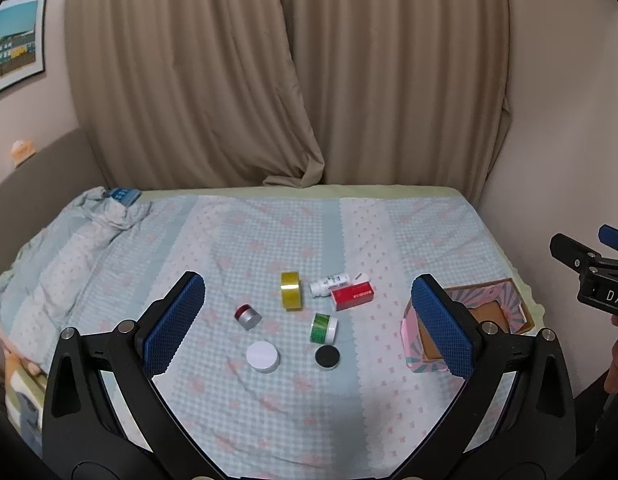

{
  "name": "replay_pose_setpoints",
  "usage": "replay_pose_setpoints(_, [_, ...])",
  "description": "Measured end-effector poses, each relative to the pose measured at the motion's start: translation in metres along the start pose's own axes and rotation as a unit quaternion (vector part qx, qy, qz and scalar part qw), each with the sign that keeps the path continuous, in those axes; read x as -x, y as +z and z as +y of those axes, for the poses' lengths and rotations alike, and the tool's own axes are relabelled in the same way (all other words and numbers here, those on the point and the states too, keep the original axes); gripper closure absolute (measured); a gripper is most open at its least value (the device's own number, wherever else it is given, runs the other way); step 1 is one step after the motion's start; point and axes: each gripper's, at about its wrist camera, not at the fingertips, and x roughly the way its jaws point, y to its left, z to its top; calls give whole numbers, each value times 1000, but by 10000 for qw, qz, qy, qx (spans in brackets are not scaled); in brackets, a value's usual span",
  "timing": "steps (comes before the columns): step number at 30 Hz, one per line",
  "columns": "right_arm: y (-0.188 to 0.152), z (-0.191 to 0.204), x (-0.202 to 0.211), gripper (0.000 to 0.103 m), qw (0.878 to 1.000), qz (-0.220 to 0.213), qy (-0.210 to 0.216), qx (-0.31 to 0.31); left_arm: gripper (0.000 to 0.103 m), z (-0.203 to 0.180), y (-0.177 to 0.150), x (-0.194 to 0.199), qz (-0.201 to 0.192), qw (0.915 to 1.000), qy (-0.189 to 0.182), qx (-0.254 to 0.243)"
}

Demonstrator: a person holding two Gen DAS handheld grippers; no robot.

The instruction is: Organize rigid objects

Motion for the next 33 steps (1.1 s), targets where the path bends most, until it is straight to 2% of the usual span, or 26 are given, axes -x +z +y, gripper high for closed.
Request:
replay_pose_setpoints(17, [0,-1,-6,0,10000,-27,88,30,1,2,-1,0,62,9999,-80,88])
replay_pose_setpoints(33, [0,2,-6,0,9999,-50,95,44,1,1,-2,-2,91,9998,36,169])
